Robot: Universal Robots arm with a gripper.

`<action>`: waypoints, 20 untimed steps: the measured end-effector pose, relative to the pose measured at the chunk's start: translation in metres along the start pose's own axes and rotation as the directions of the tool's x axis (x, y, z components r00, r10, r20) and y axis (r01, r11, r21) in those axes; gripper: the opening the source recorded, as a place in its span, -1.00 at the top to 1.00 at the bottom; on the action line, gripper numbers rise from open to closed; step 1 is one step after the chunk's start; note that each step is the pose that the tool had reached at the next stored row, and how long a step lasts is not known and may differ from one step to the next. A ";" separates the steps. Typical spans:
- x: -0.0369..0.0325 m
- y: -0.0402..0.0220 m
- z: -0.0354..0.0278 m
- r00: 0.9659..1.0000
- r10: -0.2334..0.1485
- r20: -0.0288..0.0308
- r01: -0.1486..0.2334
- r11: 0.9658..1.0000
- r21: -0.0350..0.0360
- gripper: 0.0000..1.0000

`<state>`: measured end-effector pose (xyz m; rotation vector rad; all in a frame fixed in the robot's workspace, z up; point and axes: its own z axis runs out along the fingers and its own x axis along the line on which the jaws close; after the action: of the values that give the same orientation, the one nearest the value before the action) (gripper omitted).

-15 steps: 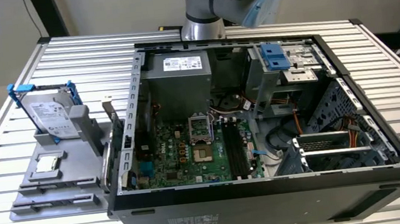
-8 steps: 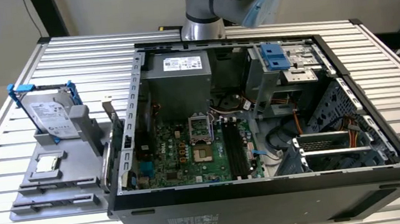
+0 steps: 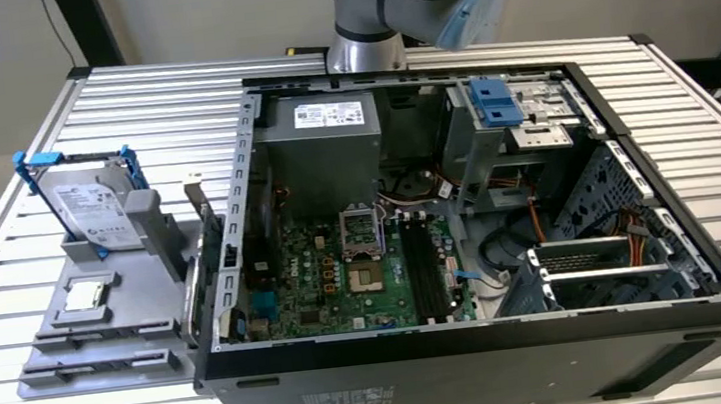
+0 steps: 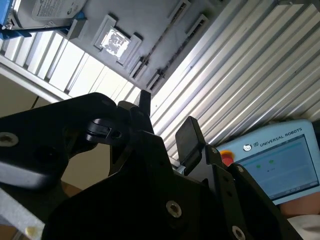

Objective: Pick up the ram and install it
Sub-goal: 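Pick up the ram and move it above insertion slot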

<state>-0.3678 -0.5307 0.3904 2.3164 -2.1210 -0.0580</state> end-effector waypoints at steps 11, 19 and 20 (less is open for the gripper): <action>0.0002 -0.0005 0.0126 0.999 0.034 0.000 -0.034 0.999 0.001 -1.00; 0.0006 -0.0012 0.0259 0.999 0.034 -0.001 -0.034 0.999 0.001 -1.00; 0.0007 -0.0015 0.0278 0.999 0.034 -0.001 -0.034 0.999 0.001 -1.00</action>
<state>-0.3670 -0.5306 0.3626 2.2793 -2.1598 -0.0560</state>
